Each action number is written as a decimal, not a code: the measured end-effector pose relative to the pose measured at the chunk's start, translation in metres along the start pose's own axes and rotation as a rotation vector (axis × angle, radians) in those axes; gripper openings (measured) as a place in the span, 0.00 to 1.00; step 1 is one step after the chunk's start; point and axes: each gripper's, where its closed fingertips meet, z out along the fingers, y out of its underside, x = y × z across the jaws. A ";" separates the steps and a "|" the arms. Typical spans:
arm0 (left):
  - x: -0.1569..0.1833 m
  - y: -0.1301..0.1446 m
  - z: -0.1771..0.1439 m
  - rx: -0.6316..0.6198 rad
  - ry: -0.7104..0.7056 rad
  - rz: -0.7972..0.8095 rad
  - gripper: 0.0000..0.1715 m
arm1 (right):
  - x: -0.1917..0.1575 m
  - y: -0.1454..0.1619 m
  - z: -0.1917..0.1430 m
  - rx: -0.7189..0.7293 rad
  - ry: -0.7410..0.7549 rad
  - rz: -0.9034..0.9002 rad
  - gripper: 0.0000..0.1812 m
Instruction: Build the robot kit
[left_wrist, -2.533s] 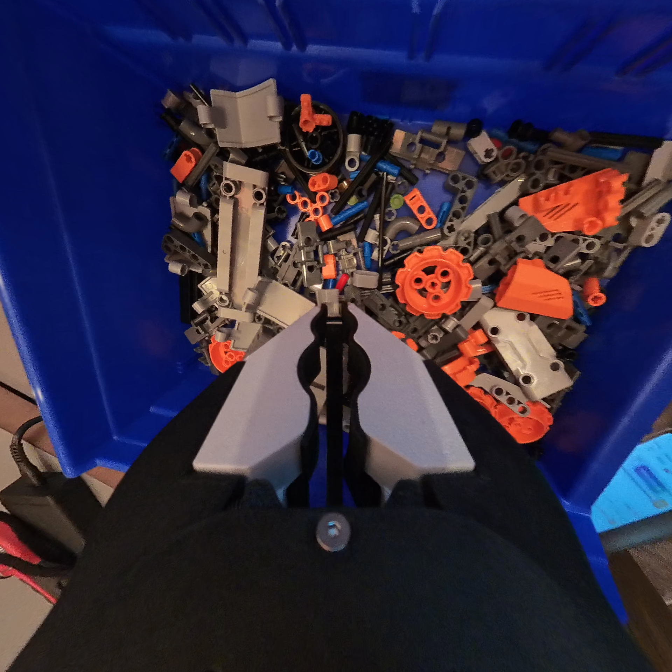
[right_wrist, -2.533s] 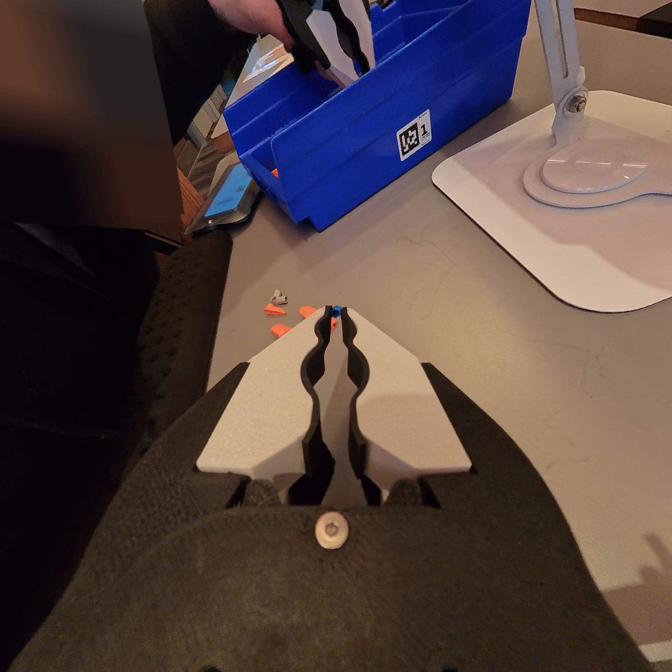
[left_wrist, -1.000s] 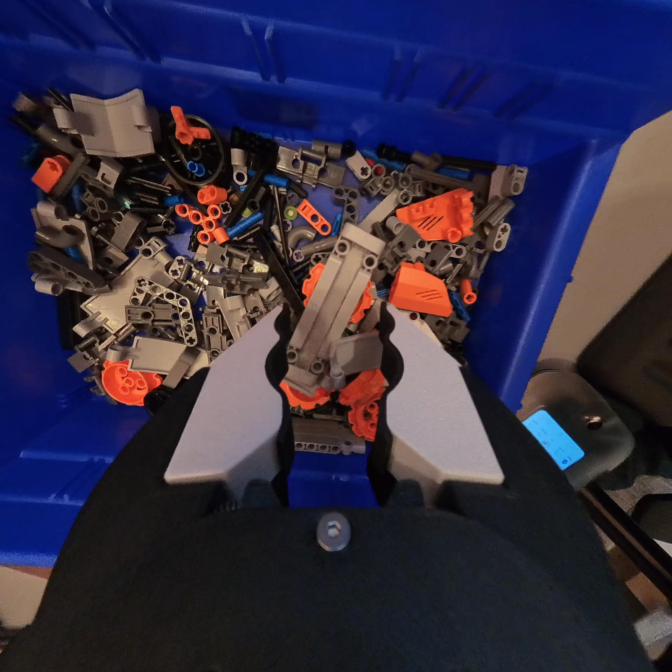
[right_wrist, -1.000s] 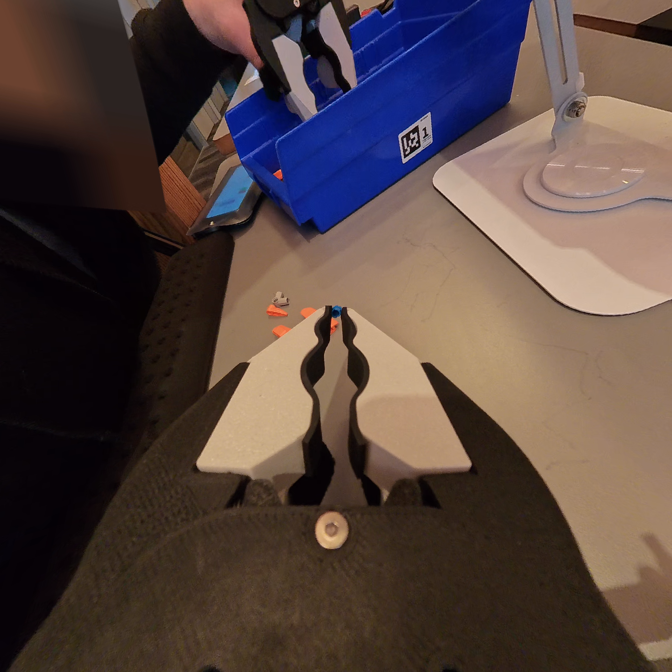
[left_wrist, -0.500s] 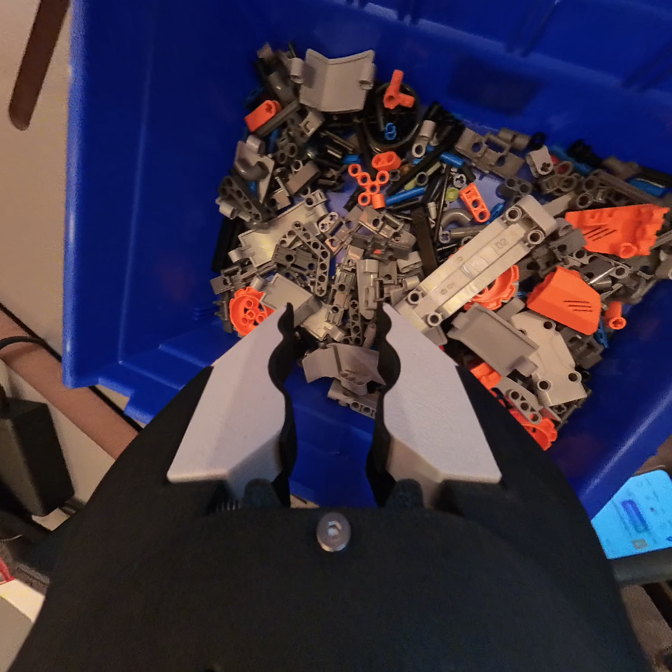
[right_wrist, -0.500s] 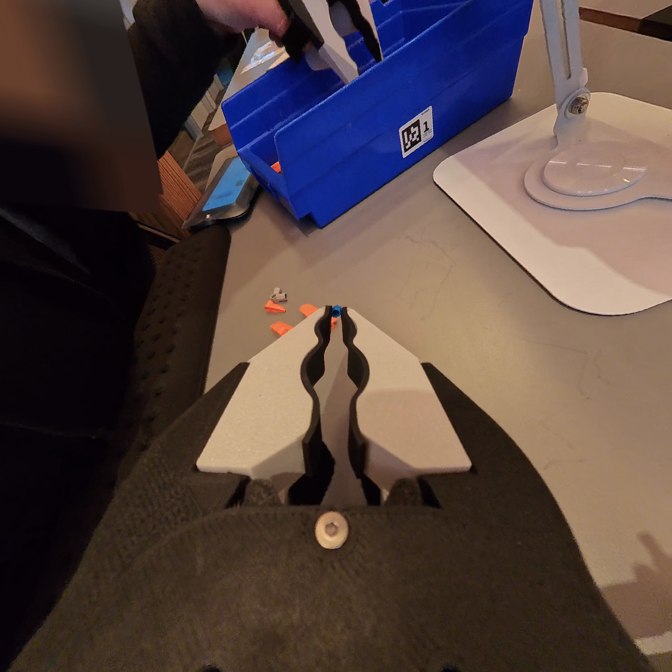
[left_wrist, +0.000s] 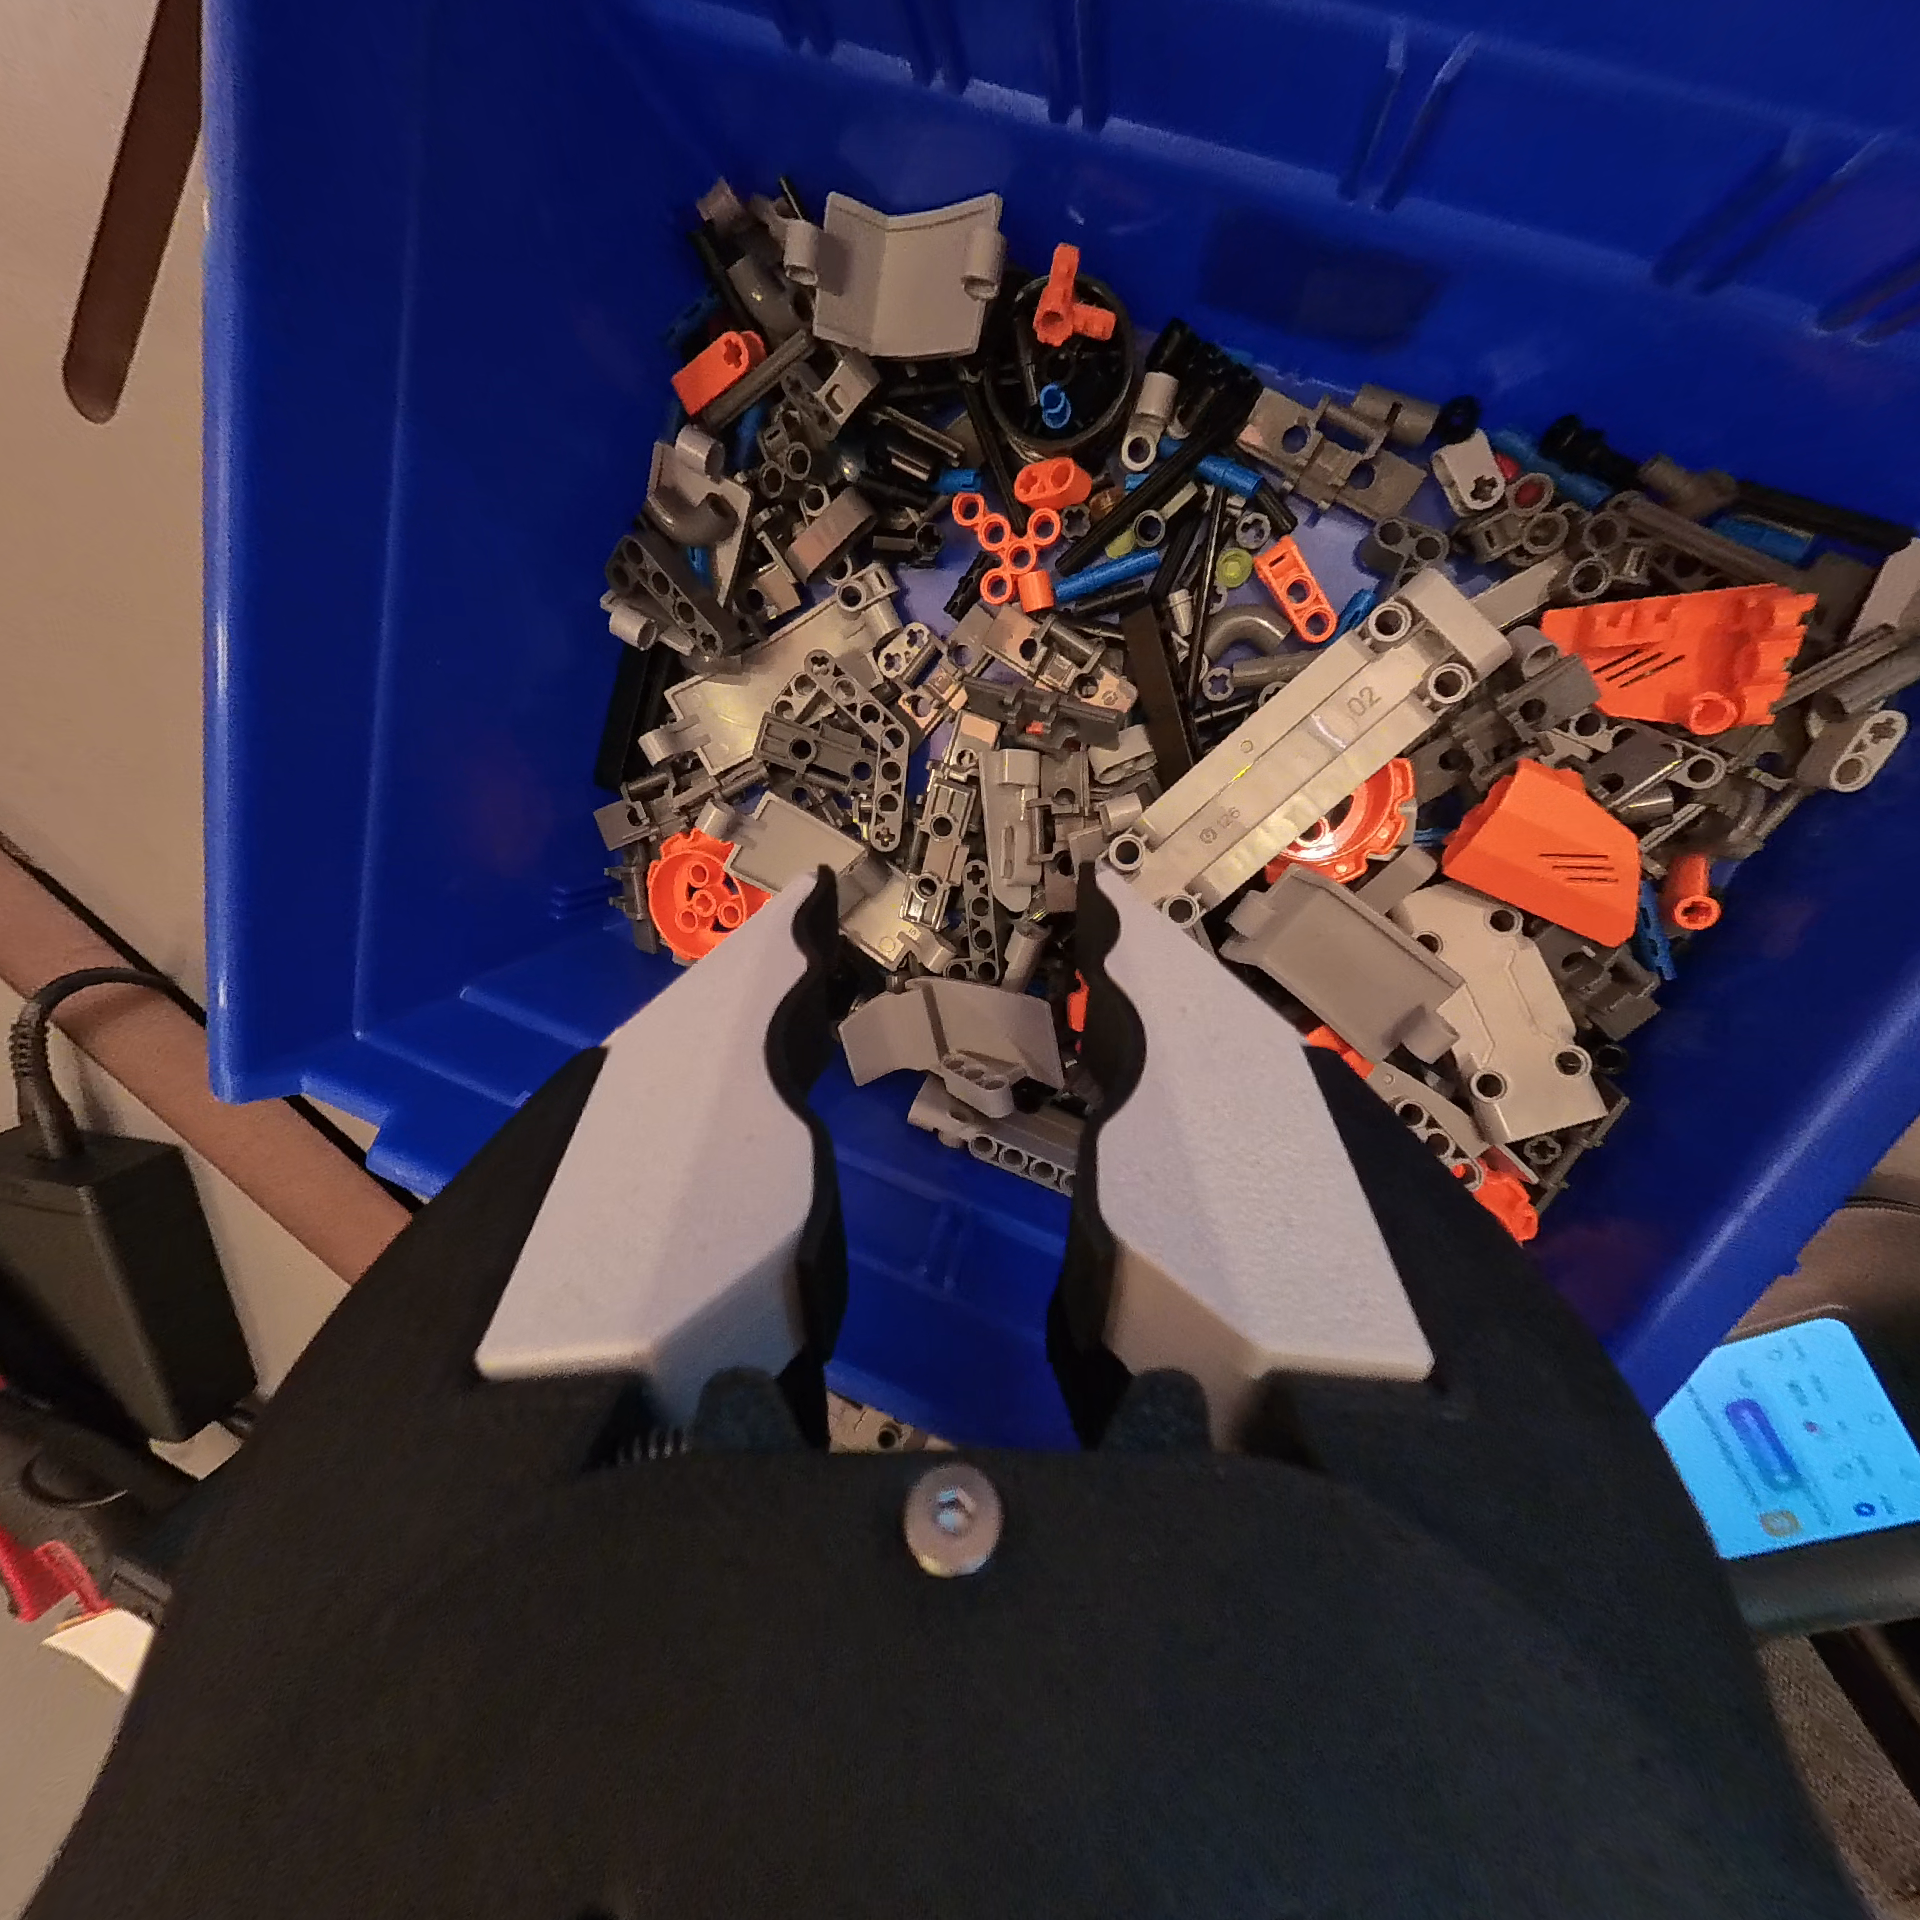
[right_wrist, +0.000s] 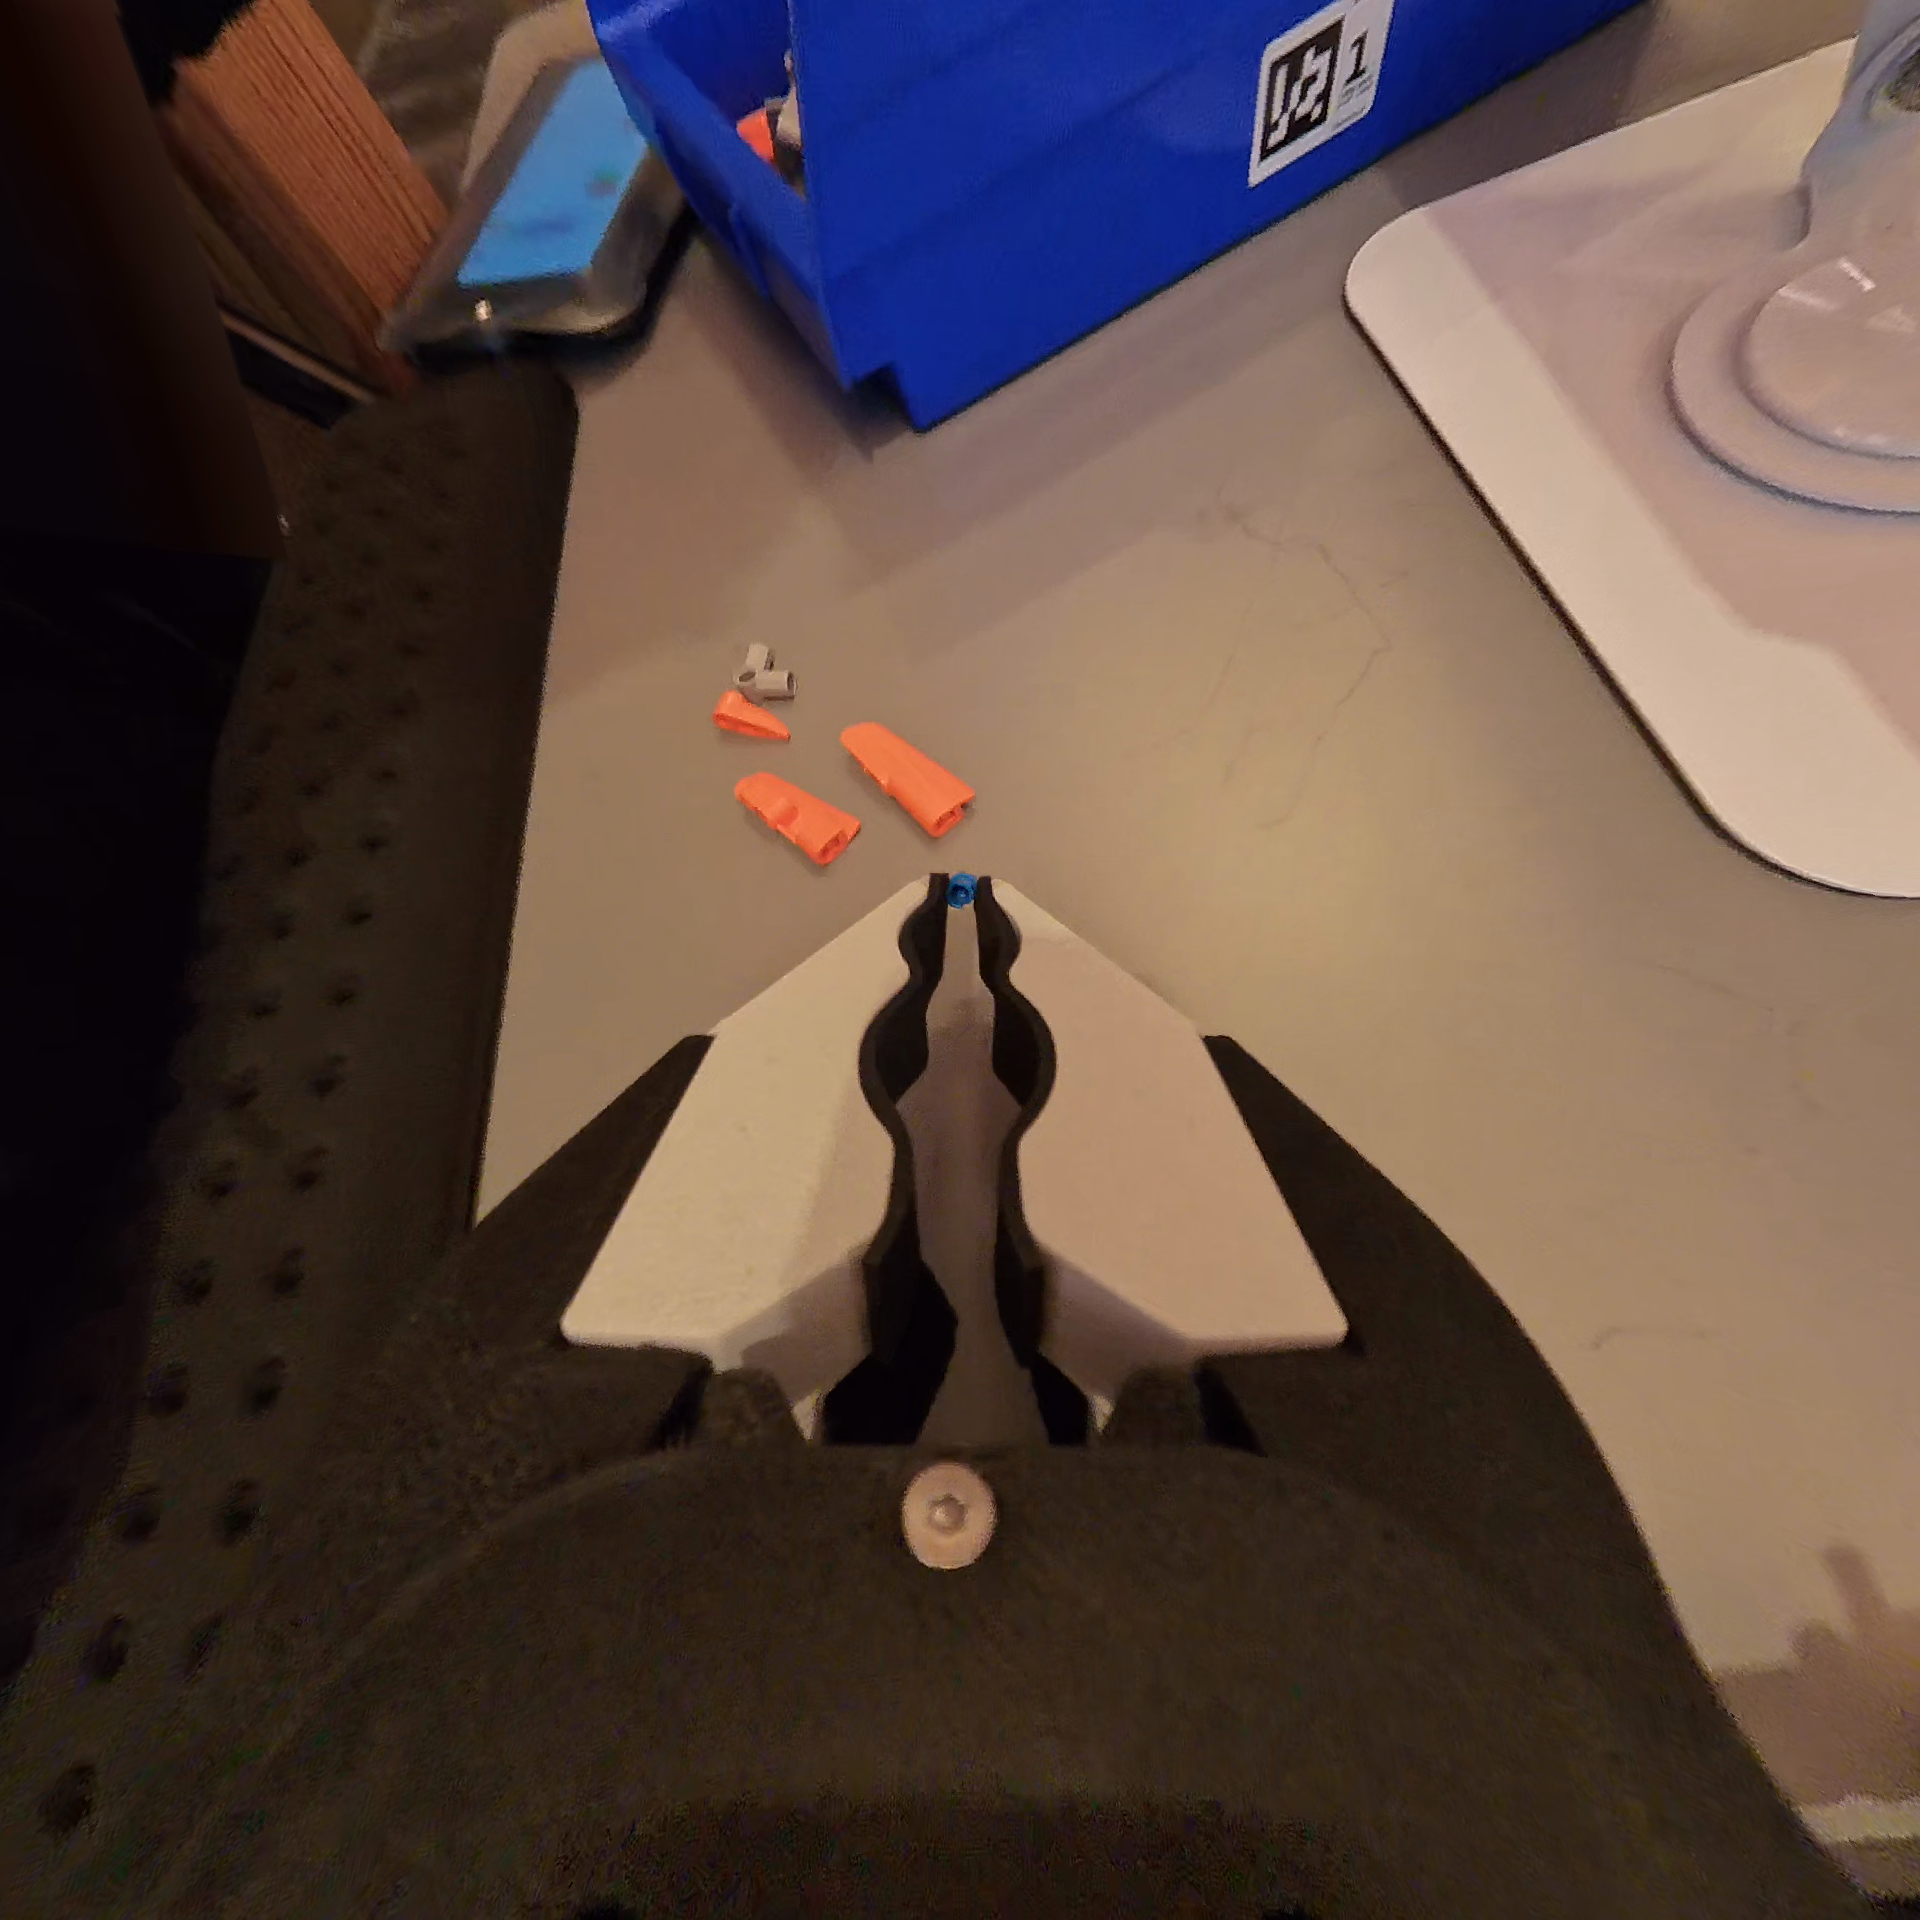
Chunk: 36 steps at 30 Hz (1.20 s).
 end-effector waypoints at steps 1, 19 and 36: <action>-0.001 0.000 -0.001 -0.001 -0.007 0.000 0.26 | -0.001 0.002 0.002 -0.018 0.003 -0.011 0.02; -0.011 0.008 -0.005 0.018 -0.036 -0.031 0.28 | -0.017 0.029 0.019 -0.190 -0.044 -0.110 0.06; -0.033 -0.019 0.018 0.104 0.004 -0.009 0.26 | -0.005 -0.119 0.092 0.092 0.035 0.083 0.33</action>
